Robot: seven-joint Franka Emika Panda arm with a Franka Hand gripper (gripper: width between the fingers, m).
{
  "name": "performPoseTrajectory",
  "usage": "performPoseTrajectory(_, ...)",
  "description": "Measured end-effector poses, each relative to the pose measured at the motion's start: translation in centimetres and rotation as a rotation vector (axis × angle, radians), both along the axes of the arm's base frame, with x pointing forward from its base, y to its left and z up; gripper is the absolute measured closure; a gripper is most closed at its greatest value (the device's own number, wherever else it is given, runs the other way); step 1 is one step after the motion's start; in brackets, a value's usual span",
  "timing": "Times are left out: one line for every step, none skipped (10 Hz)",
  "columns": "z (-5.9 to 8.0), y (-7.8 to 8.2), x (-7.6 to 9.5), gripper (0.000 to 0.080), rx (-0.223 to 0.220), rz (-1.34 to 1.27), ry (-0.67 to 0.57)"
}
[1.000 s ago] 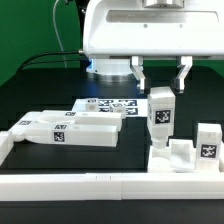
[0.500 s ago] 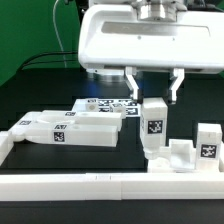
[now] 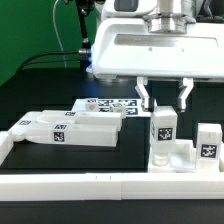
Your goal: Assemble chair
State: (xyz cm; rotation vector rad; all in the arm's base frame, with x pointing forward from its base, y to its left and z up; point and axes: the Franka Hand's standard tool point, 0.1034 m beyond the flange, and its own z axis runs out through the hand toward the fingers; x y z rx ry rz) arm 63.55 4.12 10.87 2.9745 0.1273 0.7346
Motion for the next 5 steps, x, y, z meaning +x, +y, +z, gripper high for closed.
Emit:
performPoseTrajectory(-0.1, -0.1, 0.0, 0.0521, -0.001, 0.0, 0.001)
performPoseTrajectory(-0.4, -0.1, -0.1, 0.0521, -0.003, 0.001, 0.005)
performPoseTrajectory(-0.8, -0.1, -0.2, 0.0521, -0.006, 0.001, 0.011)
performPoseTrajectory(-1.1, -0.1, -0.3, 0.0521, -0.007, 0.002, 0.012)
performPoseTrajectory(-1.1, 0.0, -0.2, 0.0521, -0.011, 0.005, -0.005)
